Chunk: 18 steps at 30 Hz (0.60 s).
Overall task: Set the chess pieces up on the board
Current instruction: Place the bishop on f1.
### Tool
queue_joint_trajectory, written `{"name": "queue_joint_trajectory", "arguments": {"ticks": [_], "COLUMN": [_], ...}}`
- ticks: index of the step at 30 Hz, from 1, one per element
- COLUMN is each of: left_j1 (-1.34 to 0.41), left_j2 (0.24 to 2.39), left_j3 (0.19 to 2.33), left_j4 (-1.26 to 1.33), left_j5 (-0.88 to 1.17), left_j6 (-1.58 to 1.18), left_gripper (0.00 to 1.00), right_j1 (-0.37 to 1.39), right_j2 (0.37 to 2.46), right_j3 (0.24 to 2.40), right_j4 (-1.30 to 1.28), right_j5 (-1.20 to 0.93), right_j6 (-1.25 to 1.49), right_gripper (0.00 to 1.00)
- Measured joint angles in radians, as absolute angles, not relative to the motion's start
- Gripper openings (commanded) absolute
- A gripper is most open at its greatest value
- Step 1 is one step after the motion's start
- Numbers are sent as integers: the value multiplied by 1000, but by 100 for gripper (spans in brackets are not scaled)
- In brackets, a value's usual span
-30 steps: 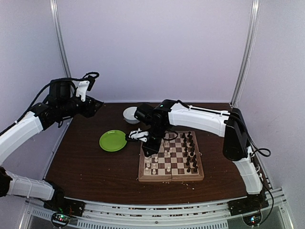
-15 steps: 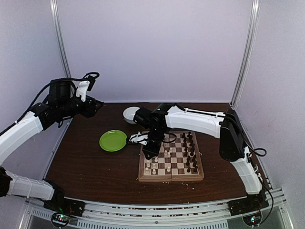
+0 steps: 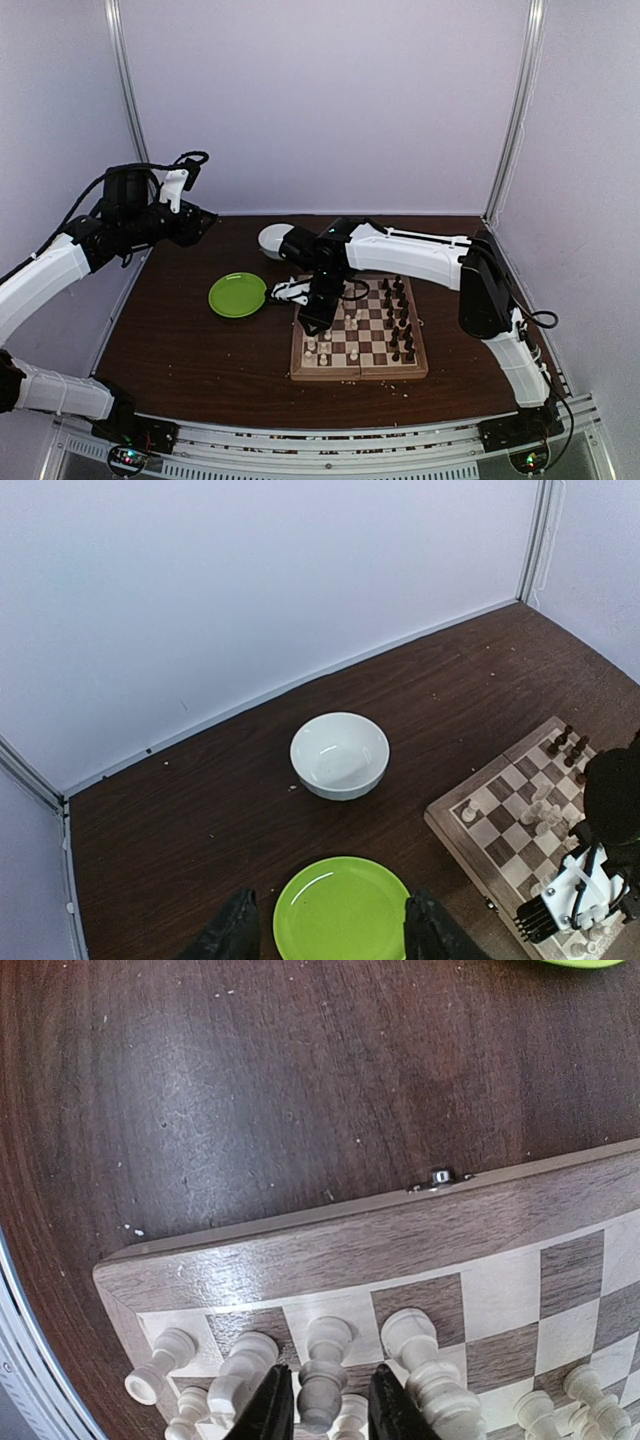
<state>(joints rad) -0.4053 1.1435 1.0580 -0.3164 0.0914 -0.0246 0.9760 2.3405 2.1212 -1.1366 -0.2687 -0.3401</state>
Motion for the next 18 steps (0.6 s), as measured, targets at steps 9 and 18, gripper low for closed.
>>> {"name": "queue_joint_trajectory", "arguments": {"ticks": [9,18], "left_j1": [-405,-405], "left_j2": [1147,1186], "left_j3": [1058,1058], "left_j4": [-316,-316], "left_j5": [95,140], "left_j6": [-25,-17], "left_gripper": [50,51], "right_j1": [976,970], "right_j2": [2302,2141], "right_j3": [2121,2090], "right_j4": [-1138,-1133], "right_j5": [-269,-264], "right_j6": [-329,-331], "right_gripper": [29,29]}}
